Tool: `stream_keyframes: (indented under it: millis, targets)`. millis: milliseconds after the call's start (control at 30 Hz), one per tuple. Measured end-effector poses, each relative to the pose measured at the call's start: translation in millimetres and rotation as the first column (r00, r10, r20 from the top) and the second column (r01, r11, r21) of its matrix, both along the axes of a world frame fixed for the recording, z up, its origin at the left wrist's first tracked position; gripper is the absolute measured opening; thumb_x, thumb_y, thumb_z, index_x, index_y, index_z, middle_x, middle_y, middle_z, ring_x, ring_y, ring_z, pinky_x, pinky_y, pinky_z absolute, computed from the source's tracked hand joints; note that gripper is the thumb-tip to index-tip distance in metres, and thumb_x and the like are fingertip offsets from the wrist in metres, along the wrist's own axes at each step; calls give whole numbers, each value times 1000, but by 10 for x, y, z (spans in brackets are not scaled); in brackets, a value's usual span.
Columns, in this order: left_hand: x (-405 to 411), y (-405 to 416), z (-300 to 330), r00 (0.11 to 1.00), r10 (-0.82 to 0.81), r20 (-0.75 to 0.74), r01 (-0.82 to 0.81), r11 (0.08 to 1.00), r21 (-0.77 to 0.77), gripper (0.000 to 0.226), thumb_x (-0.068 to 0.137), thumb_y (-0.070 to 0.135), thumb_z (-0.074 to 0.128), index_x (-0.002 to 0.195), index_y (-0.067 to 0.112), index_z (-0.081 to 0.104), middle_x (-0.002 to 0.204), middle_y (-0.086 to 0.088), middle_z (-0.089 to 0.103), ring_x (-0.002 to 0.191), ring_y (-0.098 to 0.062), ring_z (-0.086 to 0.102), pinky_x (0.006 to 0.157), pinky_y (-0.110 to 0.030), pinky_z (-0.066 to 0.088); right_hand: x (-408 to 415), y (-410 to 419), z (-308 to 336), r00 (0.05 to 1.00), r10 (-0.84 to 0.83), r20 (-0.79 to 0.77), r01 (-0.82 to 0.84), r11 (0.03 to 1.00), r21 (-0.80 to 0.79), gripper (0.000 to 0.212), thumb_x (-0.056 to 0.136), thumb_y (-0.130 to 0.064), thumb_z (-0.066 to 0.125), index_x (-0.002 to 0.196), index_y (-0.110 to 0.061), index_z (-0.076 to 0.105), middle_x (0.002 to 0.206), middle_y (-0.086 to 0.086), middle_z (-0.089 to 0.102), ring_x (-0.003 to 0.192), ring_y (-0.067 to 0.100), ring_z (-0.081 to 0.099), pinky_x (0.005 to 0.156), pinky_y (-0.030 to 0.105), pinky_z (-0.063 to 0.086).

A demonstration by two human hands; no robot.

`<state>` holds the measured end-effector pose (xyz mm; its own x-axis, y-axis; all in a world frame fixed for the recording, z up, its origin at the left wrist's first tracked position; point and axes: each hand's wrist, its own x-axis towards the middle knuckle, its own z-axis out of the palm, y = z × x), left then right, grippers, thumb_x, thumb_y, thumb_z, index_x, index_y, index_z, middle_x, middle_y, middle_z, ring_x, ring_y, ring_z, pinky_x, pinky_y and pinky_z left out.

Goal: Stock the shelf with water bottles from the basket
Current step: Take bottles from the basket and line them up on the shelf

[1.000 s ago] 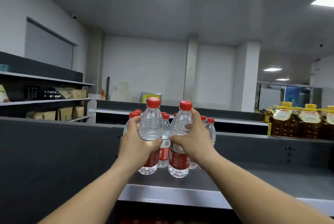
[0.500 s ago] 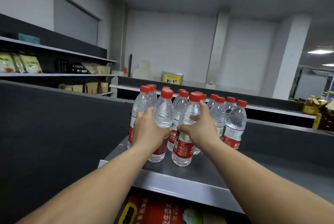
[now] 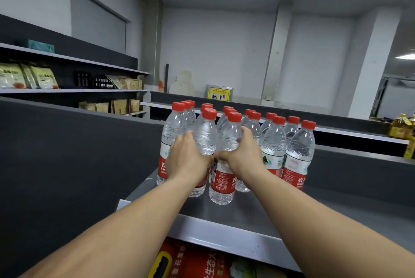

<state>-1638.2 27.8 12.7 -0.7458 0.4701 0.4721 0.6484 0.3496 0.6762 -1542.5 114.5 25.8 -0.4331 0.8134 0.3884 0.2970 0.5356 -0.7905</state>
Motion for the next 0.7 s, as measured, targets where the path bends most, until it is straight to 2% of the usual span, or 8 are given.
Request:
stream_keyframes:
  millis: [100,200,300,367,433,600,700]
  targets:
    - [-27,31,-34,1000,-2,-10,2,1000,15,73,72,40,81,133,19,46,130,-2,56,123,-25,50,88,-39,44,2,-3,-4,1000,-2,6,2,1000,5,81,73,-19,88,139,-19,41,116,-3,58,112,20,57,89,30,45]
    - [-24,53,-34,1000,-1,-19,1,1000,2,74,72,41,81,133,20,45,127,-6,51,121,-28,50,87,-39,44,15,14,-60,999,-26,26,28,998,-50,73,74,-20,87,133,-15,44,122,3,61,110,24,59,92,37,50]
    - [-50,61,-66,1000,5,4,-5,1000,7,73,74,37,81,133,18,42,128,-8,49,118,-30,52,87,-39,45,31,20,-162,990,-34,138,51,992,-119,66,73,-25,87,126,-11,49,123,10,65,109,28,62,86,33,50]
    - [-87,62,-158,999,4,52,-5,1000,7,63,74,33,82,121,14,46,122,-8,56,110,-29,57,81,-38,46,49,17,-215,974,-12,225,48,987,-154,56,75,-24,87,120,-10,56,121,11,67,111,28,64,81,28,46]
    - [-124,60,-295,995,17,96,-17,1000,-11,55,72,30,83,109,11,48,113,-8,62,102,-30,62,76,-38,48,54,38,-257,970,-1,243,42,986,-162,49,77,-24,85,117,-10,60,120,10,69,109,27,65,79,27,45]
    - [-164,63,-464,992,22,126,-19,999,-28,49,74,29,83,102,7,49,105,-12,66,99,-33,62,78,-39,49,-19,69,-352,977,-34,210,70,984,-165,62,78,-28,85,126,-7,52,126,12,64,114,30,61,89,33,48]
    - [-170,68,-475,994,15,112,-12,1000,-24,45,76,28,81,101,7,50,105,-11,65,100,-33,61,76,-36,45,-50,46,-388,980,-43,192,76,983,-169,62,81,-28,82,128,-7,48,129,13,61,117,31,60,88,32,45]
